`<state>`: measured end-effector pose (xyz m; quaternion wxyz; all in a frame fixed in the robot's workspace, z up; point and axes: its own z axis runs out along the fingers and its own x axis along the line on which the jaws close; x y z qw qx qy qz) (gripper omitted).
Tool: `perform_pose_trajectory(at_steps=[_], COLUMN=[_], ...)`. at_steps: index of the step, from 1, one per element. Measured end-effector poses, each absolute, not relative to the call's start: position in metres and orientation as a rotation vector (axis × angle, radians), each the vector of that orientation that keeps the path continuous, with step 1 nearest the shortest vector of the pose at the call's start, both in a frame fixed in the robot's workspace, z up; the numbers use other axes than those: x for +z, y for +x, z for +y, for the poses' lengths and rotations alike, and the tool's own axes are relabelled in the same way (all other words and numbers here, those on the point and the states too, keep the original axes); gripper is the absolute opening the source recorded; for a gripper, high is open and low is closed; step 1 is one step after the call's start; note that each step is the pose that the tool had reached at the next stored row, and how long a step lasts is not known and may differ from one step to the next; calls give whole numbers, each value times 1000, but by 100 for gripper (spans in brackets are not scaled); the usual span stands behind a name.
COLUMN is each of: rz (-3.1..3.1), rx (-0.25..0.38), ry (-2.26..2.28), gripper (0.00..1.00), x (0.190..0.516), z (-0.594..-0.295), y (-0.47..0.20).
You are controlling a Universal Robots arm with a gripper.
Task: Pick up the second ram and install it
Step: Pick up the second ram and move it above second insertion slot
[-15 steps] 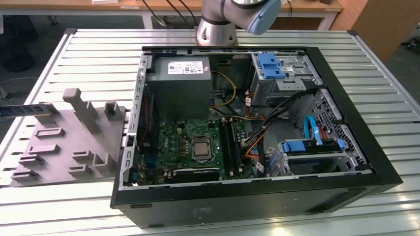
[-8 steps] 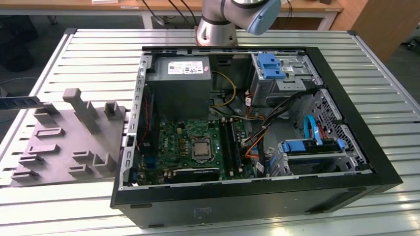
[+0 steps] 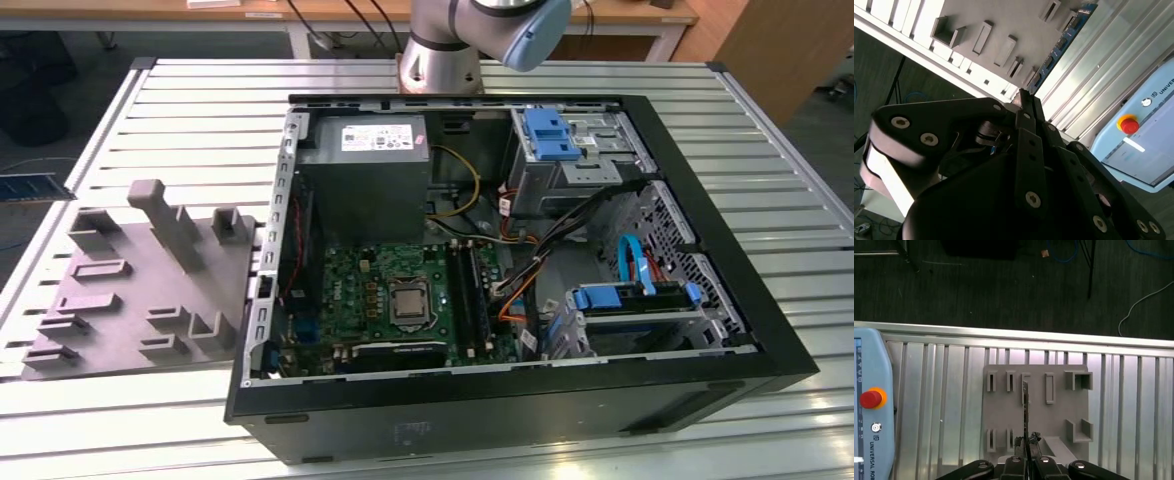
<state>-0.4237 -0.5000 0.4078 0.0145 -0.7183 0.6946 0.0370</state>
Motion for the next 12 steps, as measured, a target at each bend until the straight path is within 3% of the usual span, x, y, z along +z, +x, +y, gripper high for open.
perform_pose_trajectory(at_steps=[12], rz=[2162], rx=[115], ry=[-2236], gripper=[13], x=[417], z=[-500], y=[-423])
